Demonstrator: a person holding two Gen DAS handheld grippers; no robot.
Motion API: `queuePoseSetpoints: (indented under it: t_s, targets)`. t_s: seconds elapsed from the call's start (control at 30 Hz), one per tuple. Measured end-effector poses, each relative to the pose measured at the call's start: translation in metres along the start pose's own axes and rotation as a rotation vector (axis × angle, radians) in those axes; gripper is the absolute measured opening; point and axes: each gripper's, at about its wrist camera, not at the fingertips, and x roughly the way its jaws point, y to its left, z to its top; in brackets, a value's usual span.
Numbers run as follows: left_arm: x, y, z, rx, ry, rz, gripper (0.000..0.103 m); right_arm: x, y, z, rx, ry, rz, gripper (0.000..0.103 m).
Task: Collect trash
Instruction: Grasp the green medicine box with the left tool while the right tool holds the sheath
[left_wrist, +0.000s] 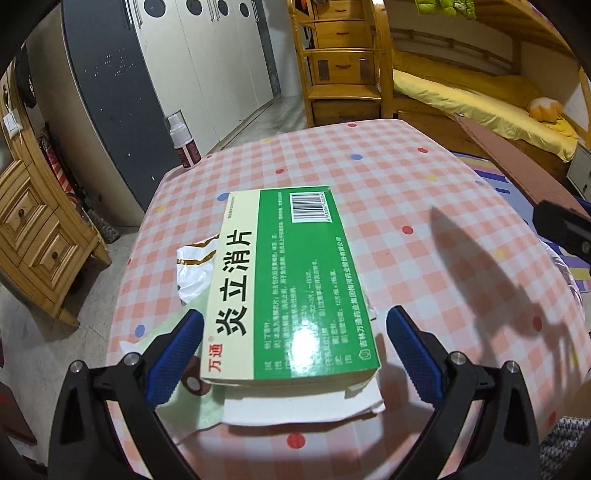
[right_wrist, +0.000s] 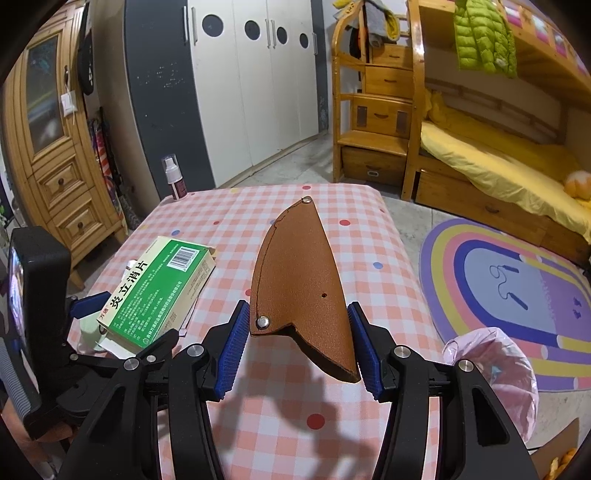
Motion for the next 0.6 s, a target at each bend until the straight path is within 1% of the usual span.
queuePoseSetpoints:
  t_s: [0.03, 0.07, 0.17, 0.23, 0.27, 0.33, 0.43, 0.53, 0.6]
  targets:
    - [0.0, 0.0, 0.0, 0.0, -0.001, -0.006, 0.084, -0.001, -0.001, 0.0, 0.001, -0.001, -0.001, 0.054]
    - [-0.001, 0.0, 0.0, 0.003, -0.003, -0.016, 0.082, -0.001, -0.001, 0.0, 0.002, -0.001, -0.001, 0.054]
    - [-0.005, 0.004, -0.001, -0.006, -0.013, -0.041, 0.081, -0.002, -0.001, 0.0, 0.01, -0.003, 0.001, 0.054]
    - [-0.012, 0.01, -0.001, -0.041, -0.032, -0.087, 0.081, -0.003, -0.003, 0.0, 0.015, -0.008, 0.002, 0.054]
    - [-0.018, 0.016, 0.0, -0.064, -0.051, -0.121, 0.08, -0.004, -0.003, 0.0, 0.019, -0.013, 0.004, 0.054]
    - [-0.03, 0.022, 0.0, -0.094, -0.096, -0.157, 0.08, -0.006, -0.005, 0.001, 0.027, -0.024, 0.008, 0.054]
    - [-0.047, 0.028, -0.001, -0.116, -0.164, -0.187, 0.08, -0.01, -0.008, 0.002, 0.038, -0.04, 0.013, 0.054]
    - [-0.054, 0.023, 0.002, -0.11, -0.196, -0.221, 0.08, -0.015, -0.012, 0.004, 0.05, -0.058, 0.008, 0.054]
    - [-0.056, 0.016, 0.004, -0.092, -0.204, -0.229, 0.08, -0.023, -0.018, 0.006, 0.053, -0.076, -0.013, 0.054]
